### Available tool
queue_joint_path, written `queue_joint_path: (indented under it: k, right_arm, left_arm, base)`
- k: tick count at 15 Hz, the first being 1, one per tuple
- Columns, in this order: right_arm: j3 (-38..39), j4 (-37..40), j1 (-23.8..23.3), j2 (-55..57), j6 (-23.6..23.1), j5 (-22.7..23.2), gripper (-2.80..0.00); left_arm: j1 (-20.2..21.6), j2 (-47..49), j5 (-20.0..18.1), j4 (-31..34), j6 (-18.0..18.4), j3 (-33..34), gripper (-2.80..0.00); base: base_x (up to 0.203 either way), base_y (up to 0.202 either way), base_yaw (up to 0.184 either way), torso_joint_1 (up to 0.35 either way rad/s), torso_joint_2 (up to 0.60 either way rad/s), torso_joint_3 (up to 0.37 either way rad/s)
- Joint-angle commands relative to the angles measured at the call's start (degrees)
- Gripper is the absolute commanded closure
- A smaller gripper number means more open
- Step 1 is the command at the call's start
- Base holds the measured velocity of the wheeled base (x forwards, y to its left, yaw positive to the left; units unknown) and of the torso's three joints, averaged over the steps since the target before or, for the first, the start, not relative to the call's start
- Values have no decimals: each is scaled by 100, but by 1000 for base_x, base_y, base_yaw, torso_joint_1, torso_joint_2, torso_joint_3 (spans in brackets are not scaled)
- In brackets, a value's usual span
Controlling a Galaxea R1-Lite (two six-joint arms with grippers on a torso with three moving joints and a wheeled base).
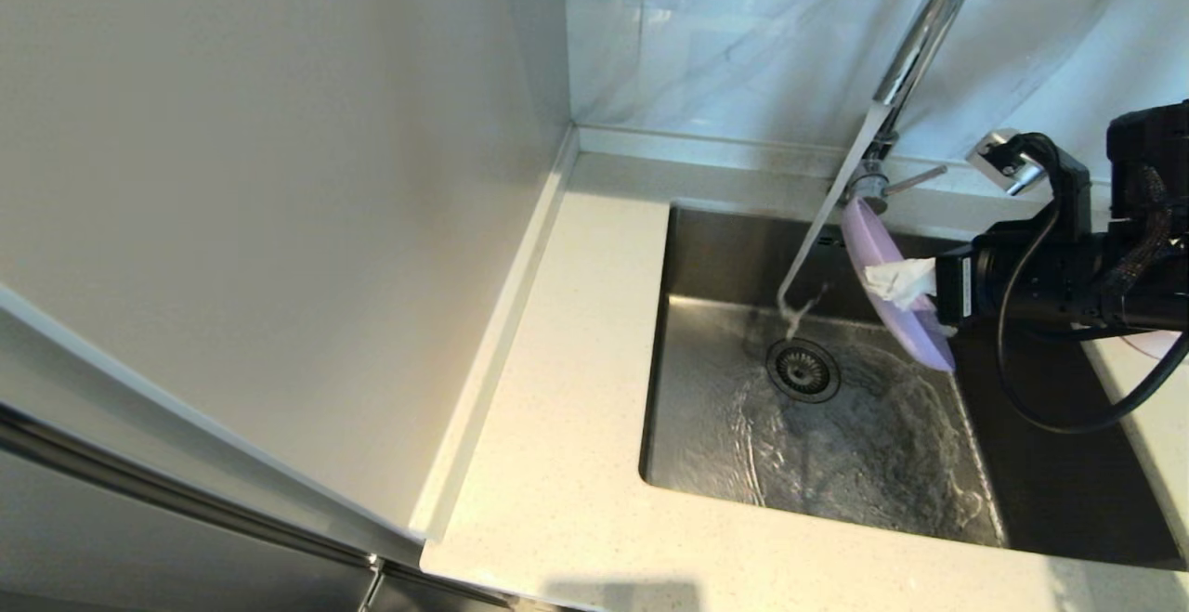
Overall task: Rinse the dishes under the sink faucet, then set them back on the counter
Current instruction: Rinse the plate, then place the plate on the table
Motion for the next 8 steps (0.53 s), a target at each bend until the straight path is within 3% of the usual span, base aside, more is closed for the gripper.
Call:
queue_joint_path:
  k: [1,6,8]
  right_arm:
    - [30,5,-374,-72,103,45,0]
    - [306,57,-768,-527,523,608,0]
    - [395,58,-792,-835,1019,991,0]
  left_arm:
    - [0,0,3,1,0,0,0]
    - [0,0,3,1,0,0,0]
    - [0,0,3,1,0,0,0]
  base:
    - [0,0,0,0,0,0]
    - [0,0,0,0,0,0]
    - [0,0,0,0,0,0]
